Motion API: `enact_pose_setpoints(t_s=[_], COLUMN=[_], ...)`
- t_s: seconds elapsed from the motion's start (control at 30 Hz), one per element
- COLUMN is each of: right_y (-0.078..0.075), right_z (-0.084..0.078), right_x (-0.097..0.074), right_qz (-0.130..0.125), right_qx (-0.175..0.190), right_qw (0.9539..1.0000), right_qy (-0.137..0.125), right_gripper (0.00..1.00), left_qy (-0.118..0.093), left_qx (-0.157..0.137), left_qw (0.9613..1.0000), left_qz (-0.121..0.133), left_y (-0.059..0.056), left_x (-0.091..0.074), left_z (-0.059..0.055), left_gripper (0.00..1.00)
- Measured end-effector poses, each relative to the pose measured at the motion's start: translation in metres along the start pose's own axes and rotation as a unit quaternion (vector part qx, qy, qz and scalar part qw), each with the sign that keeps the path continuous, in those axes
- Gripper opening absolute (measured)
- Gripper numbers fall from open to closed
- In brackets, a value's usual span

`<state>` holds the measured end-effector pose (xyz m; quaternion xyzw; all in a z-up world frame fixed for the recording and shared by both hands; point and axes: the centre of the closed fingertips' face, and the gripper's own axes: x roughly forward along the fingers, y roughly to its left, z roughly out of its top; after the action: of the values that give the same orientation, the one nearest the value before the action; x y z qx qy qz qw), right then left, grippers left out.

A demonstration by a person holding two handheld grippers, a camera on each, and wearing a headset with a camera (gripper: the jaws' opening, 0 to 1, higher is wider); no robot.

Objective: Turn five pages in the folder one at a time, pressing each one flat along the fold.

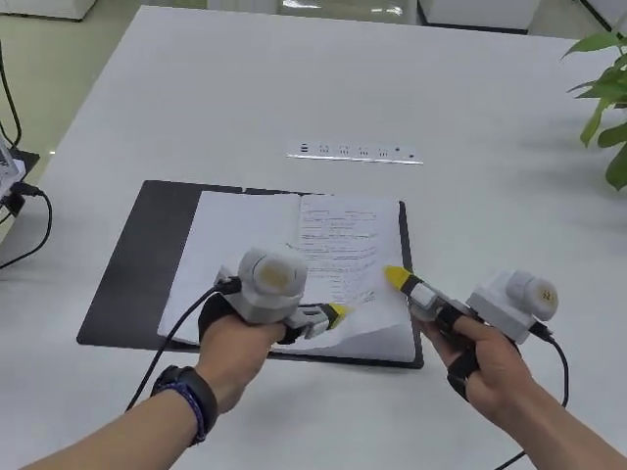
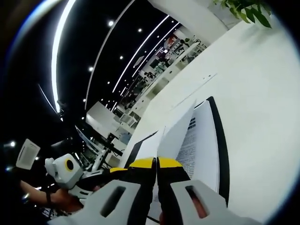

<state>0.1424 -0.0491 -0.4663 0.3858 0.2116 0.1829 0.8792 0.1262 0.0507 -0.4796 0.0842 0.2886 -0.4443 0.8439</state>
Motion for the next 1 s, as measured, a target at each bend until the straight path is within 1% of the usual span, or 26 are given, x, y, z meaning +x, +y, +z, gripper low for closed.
enact_pose_setpoints(t_s=[0.13, 0.17, 0.2, 0.3, 0.43, 0.53, 0.73, 0.83, 1.0], right_y=[0.011, 0.018, 0.022, 0.029, 0.045, 0.056, 0.074, 0.081, 0.089], right_z=[0.002, 0.002, 0.003, 0.003, 0.003, 0.001, -0.009, -0.014, -0.020], right_x=[0.007, 0.008, 0.010, 0.016, 0.025, 0.032, 0.045, 0.050, 0.057], right_qz=[0.010, 0.014, 0.017, 0.022, 0.034, 0.043, 0.056, 0.060, 0.064], right_qx=[-0.002, -0.003, -0.003, -0.004, -0.008, -0.010, -0.015, -0.018, -0.016], right_qw=[0.9999, 0.9999, 0.9998, 0.9997, 0.9994, 0.9990, 0.9983, 0.9979, 0.9976], right_qy=[-0.002, -0.003, -0.004, -0.005, -0.005, -0.004, 0.007, 0.014, 0.018], right_gripper=[0.00, 0.00, 0.00, 0.00, 0.00, 0.00, 0.00, 0.00, 0.00], left_qy=[-0.003, -0.004, -0.005, -0.011, -0.019, -0.027, -0.030, -0.030, -0.036], left_qx=[-0.006, -0.008, -0.011, -0.019, -0.030, -0.036, -0.038, -0.041, -0.050], left_qw=[0.9999, 0.9999, 0.9998, 0.9995, 0.9987, 0.9982, 0.9974, 0.9969, 0.9961], left_qz=[0.010, 0.012, 0.015, 0.024, 0.036, 0.041, 0.053, 0.060, 0.064], left_y=[0.010, 0.012, 0.015, 0.024, 0.035, 0.041, 0.054, 0.061, 0.071], left_x=[-0.016, -0.019, -0.024, -0.033, -0.049, -0.061, -0.080, -0.088, -0.101], left_z=[-0.005, -0.007, -0.009, -0.011, -0.014, -0.015, -0.024, -0.029, -0.034], left_gripper=[0.53, 0.53, 0.53, 0.53, 0.53, 0.53, 0.55, 0.55, 0.55])
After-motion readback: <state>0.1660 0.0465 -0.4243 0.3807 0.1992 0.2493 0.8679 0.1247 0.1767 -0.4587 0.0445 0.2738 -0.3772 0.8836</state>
